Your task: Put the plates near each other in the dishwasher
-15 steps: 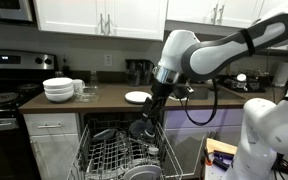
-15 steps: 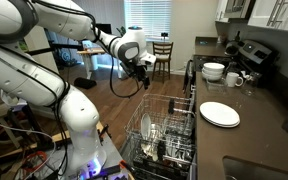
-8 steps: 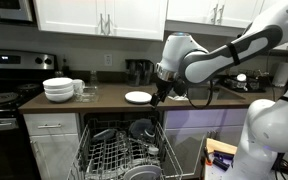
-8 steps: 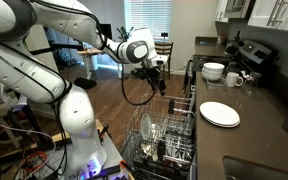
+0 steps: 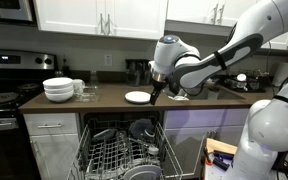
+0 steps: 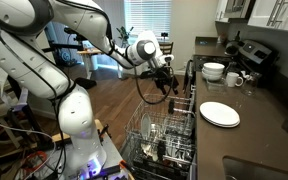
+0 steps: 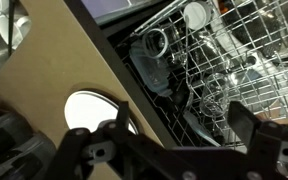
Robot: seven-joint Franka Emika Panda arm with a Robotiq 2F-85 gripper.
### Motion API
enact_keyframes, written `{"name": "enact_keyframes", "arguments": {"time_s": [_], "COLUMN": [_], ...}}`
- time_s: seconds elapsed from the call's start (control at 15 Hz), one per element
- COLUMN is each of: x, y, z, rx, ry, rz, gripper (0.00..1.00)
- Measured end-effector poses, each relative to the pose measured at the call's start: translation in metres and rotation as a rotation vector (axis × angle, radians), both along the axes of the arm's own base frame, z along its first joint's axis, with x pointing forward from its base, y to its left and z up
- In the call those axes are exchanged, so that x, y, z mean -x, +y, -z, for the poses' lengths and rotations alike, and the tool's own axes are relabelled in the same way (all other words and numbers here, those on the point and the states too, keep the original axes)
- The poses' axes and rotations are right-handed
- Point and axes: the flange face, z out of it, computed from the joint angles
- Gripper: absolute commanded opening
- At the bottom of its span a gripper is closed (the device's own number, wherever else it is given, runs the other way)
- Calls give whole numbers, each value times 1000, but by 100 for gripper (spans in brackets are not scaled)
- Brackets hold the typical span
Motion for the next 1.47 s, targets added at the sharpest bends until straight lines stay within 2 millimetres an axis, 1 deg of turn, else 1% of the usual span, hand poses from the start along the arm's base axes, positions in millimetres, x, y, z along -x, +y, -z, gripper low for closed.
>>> {"name": "enact_keyframes", "arguments": {"time_s": [0.2,0.53,0.67,0.93,1.13,1.27,1.47], "x": [-11,-12,-13,-20,-33,-45,-67], "y": [2,-2,-10,-33,-47,-50,-49], "z": [7,7,10,10,10,15,27], "rx": [35,62,125,253,312,324,339], "ry": [14,21,32,51,53,49,48], "rz": [-18,-34,-65,-127,-172,-211,-282], "gripper": [100,100,100,100,100,100,100]}}
